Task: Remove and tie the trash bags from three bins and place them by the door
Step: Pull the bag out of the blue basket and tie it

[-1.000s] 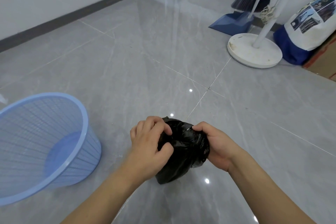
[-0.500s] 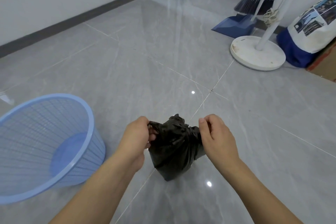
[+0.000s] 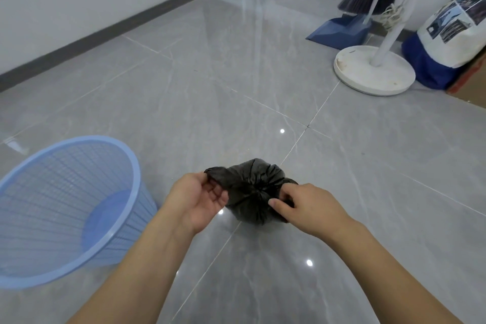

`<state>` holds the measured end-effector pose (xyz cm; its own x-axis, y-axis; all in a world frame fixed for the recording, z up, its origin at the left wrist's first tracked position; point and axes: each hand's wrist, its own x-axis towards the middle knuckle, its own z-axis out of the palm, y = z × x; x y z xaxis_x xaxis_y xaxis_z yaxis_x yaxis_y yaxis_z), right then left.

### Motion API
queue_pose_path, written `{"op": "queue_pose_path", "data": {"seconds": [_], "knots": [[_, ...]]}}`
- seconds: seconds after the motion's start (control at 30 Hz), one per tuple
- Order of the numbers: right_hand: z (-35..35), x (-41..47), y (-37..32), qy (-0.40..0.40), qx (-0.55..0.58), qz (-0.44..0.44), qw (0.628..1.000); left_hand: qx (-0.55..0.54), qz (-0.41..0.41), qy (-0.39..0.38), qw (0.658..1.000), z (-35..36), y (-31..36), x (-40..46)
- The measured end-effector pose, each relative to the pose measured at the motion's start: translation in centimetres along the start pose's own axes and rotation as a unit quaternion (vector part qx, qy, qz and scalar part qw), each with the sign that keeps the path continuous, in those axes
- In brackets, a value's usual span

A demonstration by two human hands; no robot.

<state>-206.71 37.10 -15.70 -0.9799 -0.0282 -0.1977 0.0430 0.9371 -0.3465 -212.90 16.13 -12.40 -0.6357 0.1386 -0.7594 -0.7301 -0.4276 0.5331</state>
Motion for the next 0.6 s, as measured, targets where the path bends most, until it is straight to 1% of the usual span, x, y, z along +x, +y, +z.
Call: {"op": "queue_pose_path", "data": {"seconds": [0.07,0.13,0.17,0.23,0.27,0.3,0.33,0.37,0.4,0.43,0.47,0.5,0.53,0.57,0.6], "knots": [[0.4,0.0,0.4,-0.014,-0.005,0.005,1.0,0.011,-0.016,-0.014,1.0,0.1,0.2,0.0],[0.5,0.1,0.9,-0.008,0.002,0.022,1.0,0.055,-0.027,-0.036,0.997,-0.1,0.2,0.0],[0.4,0.1,1.1,0.002,0.005,0.034,0.999,0.093,-0.022,-0.042,0.995,-0.1,0.2,-0.1],[0.1,0.1,1.3,0.02,0.009,0.052,0.998,0.19,0.009,-0.026,0.981,-0.2,-0.1,-0.4],[-0.1,0.1,1.3,0.023,0.01,0.058,0.998,0.256,0.029,-0.012,0.966,-0.1,-0.2,-0.8],[-0.2,0.2,1.2,0.023,0.012,0.061,0.998,0.334,0.048,-0.002,0.941,0.0,-0.2,-1.1],[-0.2,0.2,1.1,0.022,0.016,0.062,0.998,0.418,0.064,-0.004,0.906,0.0,-0.3,-1.5],[-0.1,0.3,1.0,0.021,0.02,0.063,0.998,0.503,0.079,-0.015,0.86,0.0,-0.4,-1.8],[0.0,0.4,0.9,0.02,0.024,0.063,0.998,0.586,0.101,-0.026,0.804,0.0,-0.6,-2.0],[0.0,0.4,0.9,0.019,0.029,0.063,0.997,0.664,0.127,-0.03,0.736,-0.2,-0.8,-2.0],[0.1,0.4,1.0,0.017,0.037,0.065,0.997,0.73,0.154,-0.023,0.666,-0.5,-1.0,-1.8],[0.1,0.5,1.1,0.013,0.049,0.068,0.996,0.773,0.181,-0.012,0.607,-0.6,-1.1,-1.7],[0.0,0.5,1.2,0.008,0.07,0.071,0.995,0.797,0.209,0.001,0.567,-0.8,-1.0,-1.5],[0.0,0.5,1.4,0.001,0.105,0.075,0.992,0.807,0.238,0.012,0.54,-1.0,-1.0,-1.3],[0.0,0.5,1.6,-0.012,0.152,0.079,0.985,0.812,0.264,0.022,0.52,-1.1,-0.9,-1.2]]}}
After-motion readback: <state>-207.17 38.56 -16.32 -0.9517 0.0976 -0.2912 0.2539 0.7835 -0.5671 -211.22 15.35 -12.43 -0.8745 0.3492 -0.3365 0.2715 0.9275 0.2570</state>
